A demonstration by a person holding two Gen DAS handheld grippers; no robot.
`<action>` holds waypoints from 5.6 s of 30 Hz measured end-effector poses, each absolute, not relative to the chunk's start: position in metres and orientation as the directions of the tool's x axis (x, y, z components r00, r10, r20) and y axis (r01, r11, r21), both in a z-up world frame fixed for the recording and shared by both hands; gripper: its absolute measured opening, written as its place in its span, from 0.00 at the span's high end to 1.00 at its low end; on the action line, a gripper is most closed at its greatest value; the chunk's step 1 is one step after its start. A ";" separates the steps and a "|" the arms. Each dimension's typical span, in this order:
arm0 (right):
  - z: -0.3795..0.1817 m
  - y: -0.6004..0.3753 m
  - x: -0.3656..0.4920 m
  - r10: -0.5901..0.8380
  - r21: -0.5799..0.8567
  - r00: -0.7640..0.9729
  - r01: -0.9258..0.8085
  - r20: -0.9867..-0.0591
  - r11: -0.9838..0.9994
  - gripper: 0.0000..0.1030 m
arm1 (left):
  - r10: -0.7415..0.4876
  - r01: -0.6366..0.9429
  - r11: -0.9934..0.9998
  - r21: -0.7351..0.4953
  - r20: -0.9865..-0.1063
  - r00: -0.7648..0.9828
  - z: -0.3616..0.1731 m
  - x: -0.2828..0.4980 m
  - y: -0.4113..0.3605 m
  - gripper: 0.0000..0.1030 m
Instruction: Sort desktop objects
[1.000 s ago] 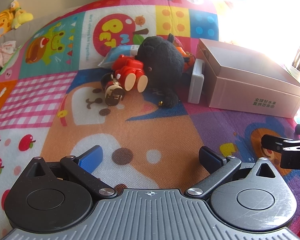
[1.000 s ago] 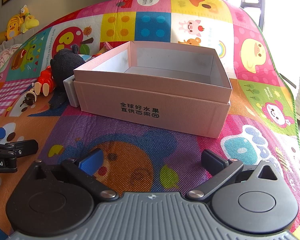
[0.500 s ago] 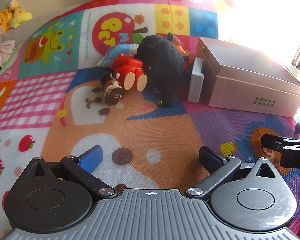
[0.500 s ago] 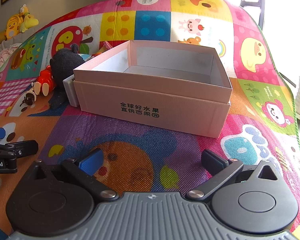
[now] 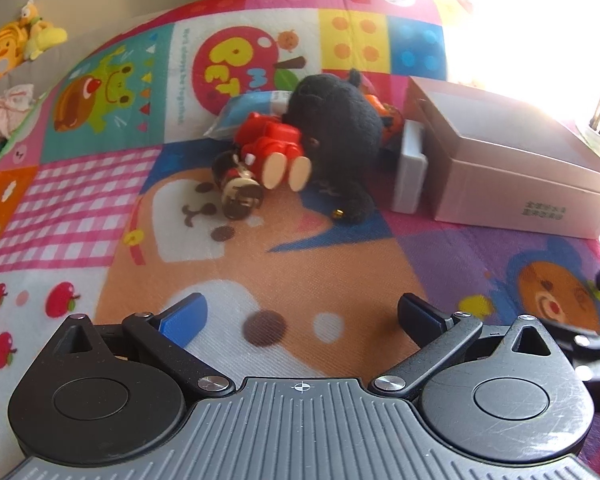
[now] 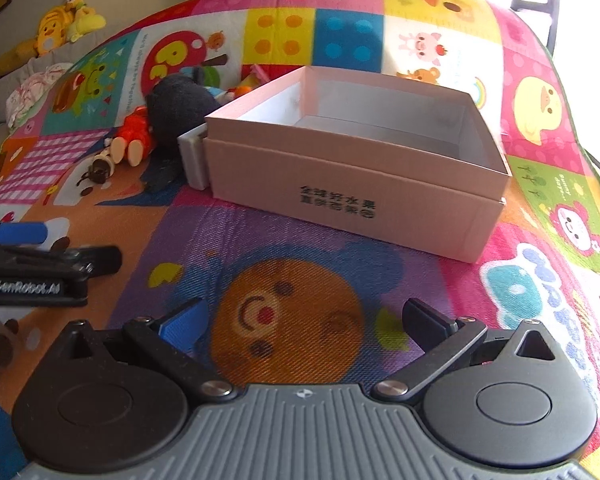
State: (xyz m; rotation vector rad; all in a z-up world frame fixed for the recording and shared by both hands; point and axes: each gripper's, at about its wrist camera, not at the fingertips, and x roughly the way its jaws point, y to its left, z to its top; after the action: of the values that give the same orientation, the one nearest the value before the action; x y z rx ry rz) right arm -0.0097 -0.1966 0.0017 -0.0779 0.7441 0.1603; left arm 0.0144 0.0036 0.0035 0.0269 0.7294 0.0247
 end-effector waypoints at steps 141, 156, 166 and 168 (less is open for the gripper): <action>0.052 -0.279 0.074 -0.064 0.103 0.805 0.154 -0.590 0.983 0.60 | -0.149 0.236 0.967 0.094 -0.542 0.827 0.044 0.045 0.004 0.07; 0.057 -0.219 0.147 -0.051 -0.149 0.830 -0.039 -0.555 0.988 0.59 | -0.117 0.156 0.988 0.021 -0.558 0.821 0.035 0.049 0.041 0.07; 0.086 -0.250 0.029 0.067 -0.100 0.917 -0.115 -0.393 0.988 0.17 | -0.097 0.096 0.995 -0.028 -0.525 0.846 0.043 0.125 0.016 0.17; 0.079 -0.254 0.012 0.085 -0.048 0.904 -0.115 -0.418 0.992 0.17 | -0.109 0.090 0.994 -0.060 -0.535 0.838 0.040 0.139 0.014 0.18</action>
State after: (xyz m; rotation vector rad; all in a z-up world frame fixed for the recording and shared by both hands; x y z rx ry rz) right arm 0.0118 -0.2545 0.0790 -0.0717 0.4290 0.1030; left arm 0.1389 0.0136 0.0405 -0.0332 0.5674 -0.1052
